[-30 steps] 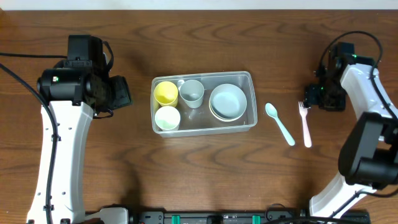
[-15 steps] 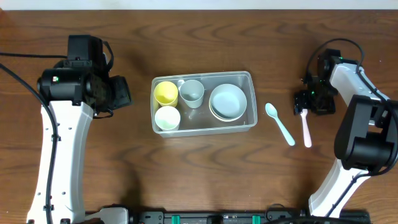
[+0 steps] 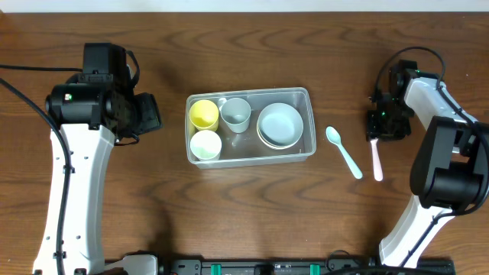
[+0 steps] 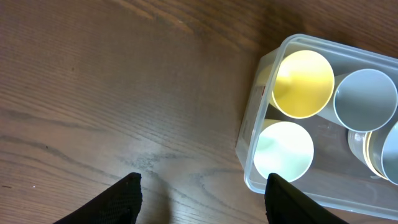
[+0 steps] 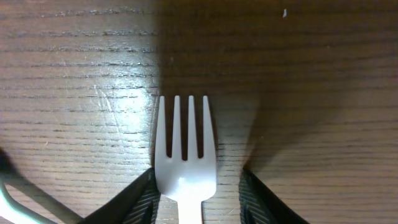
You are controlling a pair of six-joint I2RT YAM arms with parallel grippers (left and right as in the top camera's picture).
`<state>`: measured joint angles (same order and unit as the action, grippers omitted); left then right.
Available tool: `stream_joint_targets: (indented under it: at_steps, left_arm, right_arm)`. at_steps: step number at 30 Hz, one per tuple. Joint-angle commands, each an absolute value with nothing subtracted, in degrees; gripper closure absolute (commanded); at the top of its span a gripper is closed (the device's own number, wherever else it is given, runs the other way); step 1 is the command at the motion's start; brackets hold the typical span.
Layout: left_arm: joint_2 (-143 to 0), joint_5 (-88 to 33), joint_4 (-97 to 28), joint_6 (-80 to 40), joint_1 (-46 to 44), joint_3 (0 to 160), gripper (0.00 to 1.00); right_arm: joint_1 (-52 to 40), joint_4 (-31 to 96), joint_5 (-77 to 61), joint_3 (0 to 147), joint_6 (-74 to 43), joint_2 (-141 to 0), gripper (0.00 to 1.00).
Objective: Pack container
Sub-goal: 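Move the right gripper to the white fork and grasp it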
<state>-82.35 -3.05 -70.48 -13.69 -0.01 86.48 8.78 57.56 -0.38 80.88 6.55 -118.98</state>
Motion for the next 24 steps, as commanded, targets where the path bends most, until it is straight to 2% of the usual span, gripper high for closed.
stream_joint_targets:
  at_steps: [1, 7, 18, 24]
  left_arm:
    - [-82.5, -3.0, -70.7, -13.8, 0.2, 85.8, 0.36]
    - [-82.5, -3.0, -70.7, -13.8, 0.2, 85.8, 0.36]
    - [-82.5, -3.0, -70.7, -13.8, 0.2, 85.8, 0.36]
    - [-82.5, -3.0, -70.7, -13.7, 0.2, 85.8, 0.36]
  right_arm:
    - [7.8, 57.4, -1.8, 80.5, 6.7, -121.0, 0.65]
    - [7.7, 57.4, -1.8, 80.6, 6.7, -121.0, 0.75]
    - [7.3, 56.9, -4.3, 80.7, 6.5, -120.7, 0.81]
    - [6.9, 60.5, -6.5, 85.5, 6.0, -115.6, 0.83]
